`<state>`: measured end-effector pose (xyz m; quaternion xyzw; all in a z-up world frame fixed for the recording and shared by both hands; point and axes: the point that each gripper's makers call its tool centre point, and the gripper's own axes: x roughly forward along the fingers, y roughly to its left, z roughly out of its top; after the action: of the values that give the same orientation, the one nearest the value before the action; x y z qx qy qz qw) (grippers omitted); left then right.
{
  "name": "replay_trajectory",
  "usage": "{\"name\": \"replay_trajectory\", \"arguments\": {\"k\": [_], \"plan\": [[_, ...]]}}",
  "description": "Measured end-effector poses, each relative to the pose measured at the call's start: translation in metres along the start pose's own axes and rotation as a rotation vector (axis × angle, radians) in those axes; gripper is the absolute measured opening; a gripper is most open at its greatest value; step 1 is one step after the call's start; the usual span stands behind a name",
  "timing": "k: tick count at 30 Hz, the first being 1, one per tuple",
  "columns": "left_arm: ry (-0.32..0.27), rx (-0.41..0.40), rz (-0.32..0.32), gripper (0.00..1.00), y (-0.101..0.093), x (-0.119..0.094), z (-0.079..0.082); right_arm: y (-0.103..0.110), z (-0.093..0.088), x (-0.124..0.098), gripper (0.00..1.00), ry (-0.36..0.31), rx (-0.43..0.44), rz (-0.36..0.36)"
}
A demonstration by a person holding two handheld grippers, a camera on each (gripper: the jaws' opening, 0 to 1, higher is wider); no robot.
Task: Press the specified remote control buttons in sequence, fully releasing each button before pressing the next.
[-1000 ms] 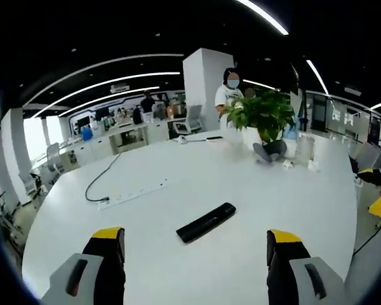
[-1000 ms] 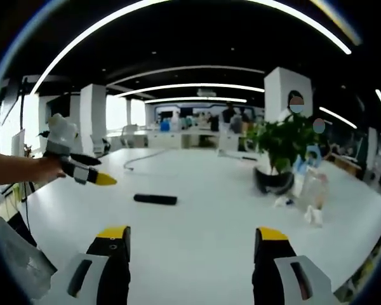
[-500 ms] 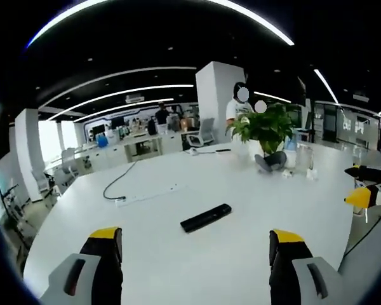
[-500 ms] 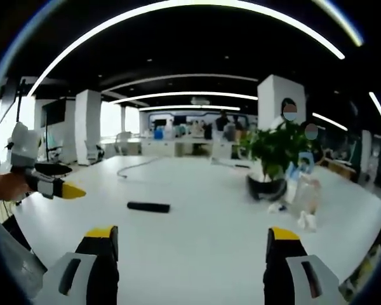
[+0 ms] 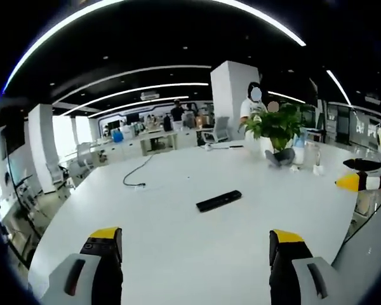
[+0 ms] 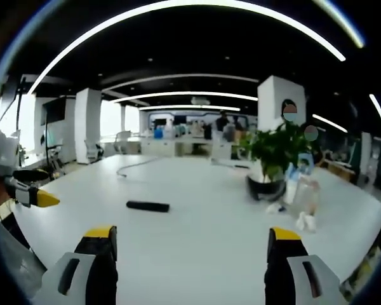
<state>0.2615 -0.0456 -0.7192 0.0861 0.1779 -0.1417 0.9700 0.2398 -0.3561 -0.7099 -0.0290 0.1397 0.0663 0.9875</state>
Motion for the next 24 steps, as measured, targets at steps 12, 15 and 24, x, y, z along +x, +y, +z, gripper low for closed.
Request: {"name": "replay_trajectory", "arguments": {"k": [12,15,24], "plan": [[0.018,0.015,0.114,0.99,0.021,-0.032,-0.030,0.001,-0.003,0.001,0.97,0.015,-0.009,0.004],[0.033,0.016,0.119,0.98,0.020,-0.032,-0.037,0.001,-0.005,0.001,0.97,0.027,-0.003,0.007],[-0.040,0.105,0.102,0.91,0.011,-0.035,-0.024,-0.001,-0.006,0.000,0.97,0.030,0.008,-0.002]]}}
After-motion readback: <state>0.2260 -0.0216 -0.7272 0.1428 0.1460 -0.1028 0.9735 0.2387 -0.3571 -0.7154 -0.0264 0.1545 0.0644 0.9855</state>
